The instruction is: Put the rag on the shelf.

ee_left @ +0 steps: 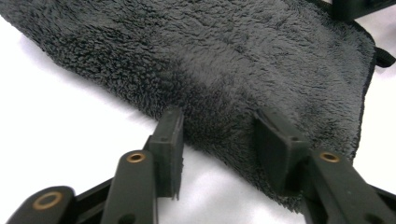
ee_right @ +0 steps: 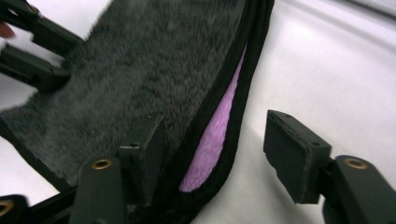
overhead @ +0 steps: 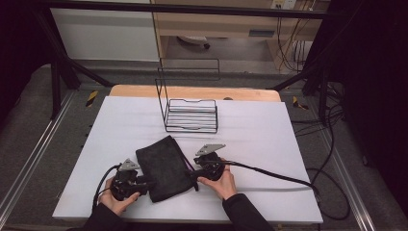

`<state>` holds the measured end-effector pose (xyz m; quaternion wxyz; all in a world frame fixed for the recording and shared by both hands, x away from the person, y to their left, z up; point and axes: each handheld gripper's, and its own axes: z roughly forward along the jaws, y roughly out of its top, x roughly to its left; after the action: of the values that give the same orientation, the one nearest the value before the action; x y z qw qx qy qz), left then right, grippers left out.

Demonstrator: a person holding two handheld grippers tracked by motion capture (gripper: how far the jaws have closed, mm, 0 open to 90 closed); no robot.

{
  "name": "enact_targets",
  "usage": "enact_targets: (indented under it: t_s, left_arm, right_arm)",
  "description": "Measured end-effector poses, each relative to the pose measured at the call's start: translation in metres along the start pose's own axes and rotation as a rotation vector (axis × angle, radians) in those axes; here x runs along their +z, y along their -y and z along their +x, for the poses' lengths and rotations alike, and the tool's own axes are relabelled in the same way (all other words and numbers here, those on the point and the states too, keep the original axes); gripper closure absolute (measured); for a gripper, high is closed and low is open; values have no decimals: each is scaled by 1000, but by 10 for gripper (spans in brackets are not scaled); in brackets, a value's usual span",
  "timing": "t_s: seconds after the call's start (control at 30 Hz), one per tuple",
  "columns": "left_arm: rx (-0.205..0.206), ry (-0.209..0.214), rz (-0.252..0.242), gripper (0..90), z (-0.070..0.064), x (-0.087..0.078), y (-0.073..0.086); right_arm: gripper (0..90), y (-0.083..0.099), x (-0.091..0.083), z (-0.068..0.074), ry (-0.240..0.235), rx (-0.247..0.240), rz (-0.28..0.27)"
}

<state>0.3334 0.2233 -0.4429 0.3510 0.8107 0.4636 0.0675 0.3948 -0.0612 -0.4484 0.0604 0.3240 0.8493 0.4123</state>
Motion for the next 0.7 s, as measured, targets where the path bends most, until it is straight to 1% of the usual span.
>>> enact_targets:
  t_s: [0.07, 0.1, 0.13, 0.2, 0.3, 0.4, 0.47, 0.53, 0.6, 0.7]
  left_arm:
    - [-3, 7, 5, 604, 0, 0, 0]
    - [-6, 14, 7, 626, 0, 0, -1]
    - [-9, 19, 8, 650, 0, 0, -1]
    - [-3, 22, 10, 683, -1, 1, -2]
    - [8, 17, 10, 733, -2, 1, -3]
    - [10, 20, 10, 749, -2, 1, -3]
    - [9, 26, 10, 763, -1, 1, -4]
    - [8, 30, 8, 779, 0, 1, -4]
    - [9, 39, 12, 796, 1, 0, -4]
    - [-4, 65, 20, 816, 5, -1, -6]
  right_arm:
    - [423, 2, 3, 0, -3, 3, 23]
    - [442, 3, 3, 0, -7, 0, 23]
    - [479, 3, 3, 0, -11, 6, 23]
    - [540, 4, 3, 2, -33, 14, 26]
    - [563, 5, 4, 3, -36, 36, 28]
    - [601, 5, 4, 4, -43, 50, 32]
    - [638, 5, 4, 4, -49, 55, 34]
    - [691, 5, 4, 4, -65, 70, 44]
    - [746, 4, 4, 4, -77, 92, 52]
    - [790, 4, 2, 5, -76, 102, 50]
